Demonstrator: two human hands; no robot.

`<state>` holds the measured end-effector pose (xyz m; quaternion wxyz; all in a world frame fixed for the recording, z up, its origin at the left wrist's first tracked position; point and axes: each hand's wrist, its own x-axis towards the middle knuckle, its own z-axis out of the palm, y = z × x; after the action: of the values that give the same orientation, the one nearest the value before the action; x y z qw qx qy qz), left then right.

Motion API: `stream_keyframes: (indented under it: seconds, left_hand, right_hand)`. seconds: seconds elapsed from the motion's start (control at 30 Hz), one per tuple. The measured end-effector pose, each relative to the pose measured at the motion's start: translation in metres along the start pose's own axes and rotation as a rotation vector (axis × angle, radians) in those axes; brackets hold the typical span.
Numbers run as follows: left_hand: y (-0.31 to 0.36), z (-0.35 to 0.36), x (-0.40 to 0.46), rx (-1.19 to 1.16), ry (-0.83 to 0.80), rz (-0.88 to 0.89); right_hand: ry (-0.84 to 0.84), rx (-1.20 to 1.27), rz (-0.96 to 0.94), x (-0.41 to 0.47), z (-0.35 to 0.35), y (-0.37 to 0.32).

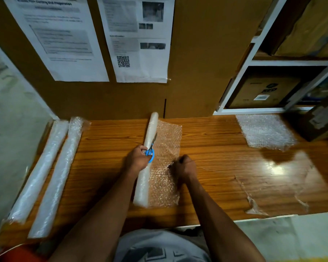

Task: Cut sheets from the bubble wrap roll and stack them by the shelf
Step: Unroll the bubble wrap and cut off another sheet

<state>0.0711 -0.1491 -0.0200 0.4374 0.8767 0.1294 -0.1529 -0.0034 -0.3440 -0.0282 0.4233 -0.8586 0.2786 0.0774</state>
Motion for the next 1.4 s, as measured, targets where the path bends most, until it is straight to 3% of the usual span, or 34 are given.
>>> stream_keyframes:
  seconds: [0.17, 0.27, 0.4, 0.47, 0.53, 0.67, 0.83, 1.0, 1.07, 1.13, 1.2, 1.3, 1.4]
  left_hand:
    - [0.003, -0.002, -0.003, 0.163, 0.137, 0.055]
    - [0.012, 0.007, -0.012, -0.009, 0.182, 0.044]
    - [0.035, 0.024, -0.038, -0.531, -0.167, 0.034]
    - [0.039, 0.036, -0.045, -0.552, -0.339, 0.024]
    - [0.038, 0.048, -0.048, -0.417, -0.379, 0.02]
    - [0.022, 0.052, -0.038, -0.165, -0.219, 0.08]
    - [0.005, 0.026, -0.024, 0.06, 0.065, 0.097]
    - [0.02, 0.02, -0.04, -0.042, 0.075, 0.079]
    - [0.027, 0.023, -0.05, -0.137, 0.001, 0.083]
    - [0.036, 0.03, -0.064, -0.229, -0.131, 0.108]
    - [0.042, 0.039, -0.076, -0.311, -0.274, 0.127]
    - [0.046, 0.05, -0.083, -0.326, -0.381, 0.132]
    - [0.048, 0.051, -0.086, -0.315, -0.398, 0.108]
  right_hand:
    - [0.125, 0.159, 0.04, 0.0, -0.023, 0.026]
    - [0.227, 0.27, 0.026, -0.003, -0.035, 0.045]
    - [0.156, 0.407, -0.144, -0.012, -0.04, 0.063]
    - [0.109, 0.392, -0.231, -0.013, -0.04, 0.069]
    - [0.124, 0.355, -0.224, -0.013, -0.041, 0.067]
    - [0.174, 0.388, -0.148, -0.01, -0.049, 0.075]
    - [0.401, 0.282, -0.152, -0.017, -0.065, 0.086]
    - [0.507, -0.033, -0.034, -0.02, -0.067, 0.085]
    - [0.518, -0.083, -0.093, -0.025, -0.062, 0.072]
    - [0.429, 0.063, -0.271, -0.028, -0.052, 0.054]
    - [0.205, 0.276, -0.333, -0.03, -0.043, 0.031]
    - [-0.088, 0.635, -0.254, -0.031, -0.037, 0.007]
    - [-0.157, 0.939, -0.156, -0.034, -0.043, 0.005]
